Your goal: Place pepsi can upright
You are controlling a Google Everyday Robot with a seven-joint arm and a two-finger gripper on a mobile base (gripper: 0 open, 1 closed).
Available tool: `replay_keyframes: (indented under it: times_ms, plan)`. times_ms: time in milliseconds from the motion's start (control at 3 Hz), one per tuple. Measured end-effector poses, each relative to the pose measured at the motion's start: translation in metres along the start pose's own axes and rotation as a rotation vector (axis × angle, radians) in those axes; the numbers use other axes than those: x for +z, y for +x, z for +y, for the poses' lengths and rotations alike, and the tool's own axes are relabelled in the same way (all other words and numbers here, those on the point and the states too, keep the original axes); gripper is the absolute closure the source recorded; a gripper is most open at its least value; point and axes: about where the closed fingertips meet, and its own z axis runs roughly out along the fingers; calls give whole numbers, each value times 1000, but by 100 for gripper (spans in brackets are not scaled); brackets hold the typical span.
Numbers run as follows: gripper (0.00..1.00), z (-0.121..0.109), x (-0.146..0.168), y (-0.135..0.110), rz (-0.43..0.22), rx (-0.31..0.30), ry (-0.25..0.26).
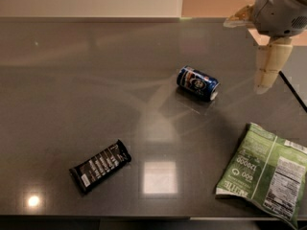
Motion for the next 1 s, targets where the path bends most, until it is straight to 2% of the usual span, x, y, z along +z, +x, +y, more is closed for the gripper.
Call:
replay_keyframes:
  times_ms: [333, 667, 1000]
  plan:
    - [0, -32, 11, 5, -20, -172, 28]
    - [0, -46, 24, 9, -11, -350, 38]
    - [0, -47, 39, 9, 9, -555, 7]
